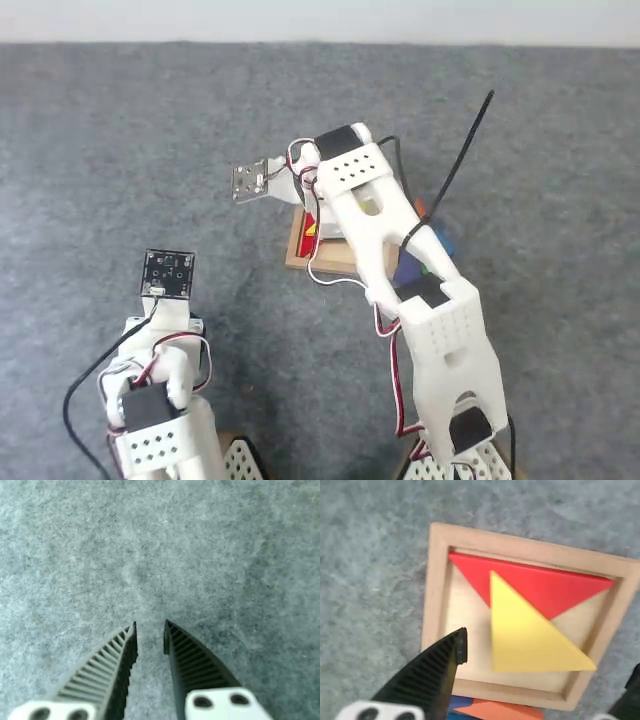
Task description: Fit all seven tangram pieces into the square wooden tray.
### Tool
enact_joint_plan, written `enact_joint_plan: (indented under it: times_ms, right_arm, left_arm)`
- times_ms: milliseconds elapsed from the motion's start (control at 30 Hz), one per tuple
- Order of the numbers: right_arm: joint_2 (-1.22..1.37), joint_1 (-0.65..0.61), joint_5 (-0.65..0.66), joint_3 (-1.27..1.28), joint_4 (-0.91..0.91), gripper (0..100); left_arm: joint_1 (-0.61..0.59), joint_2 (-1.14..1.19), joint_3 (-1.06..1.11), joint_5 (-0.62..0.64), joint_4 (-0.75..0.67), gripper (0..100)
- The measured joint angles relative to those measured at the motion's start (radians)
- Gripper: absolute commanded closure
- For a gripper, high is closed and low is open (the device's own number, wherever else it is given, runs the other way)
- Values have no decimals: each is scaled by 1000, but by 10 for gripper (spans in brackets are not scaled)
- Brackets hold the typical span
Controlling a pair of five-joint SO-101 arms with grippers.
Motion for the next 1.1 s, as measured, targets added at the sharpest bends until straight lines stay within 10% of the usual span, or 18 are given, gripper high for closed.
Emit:
enact_joint_plan:
  times_ms: [600, 1100]
  right_arm:
    - [121, 41, -40, 0, -63, 887]
    - [115, 94, -298, 0, -221, 890]
  left_arm:
    - [0, 0, 0, 0, 0, 913]
    - [0, 0, 0, 0, 0, 913]
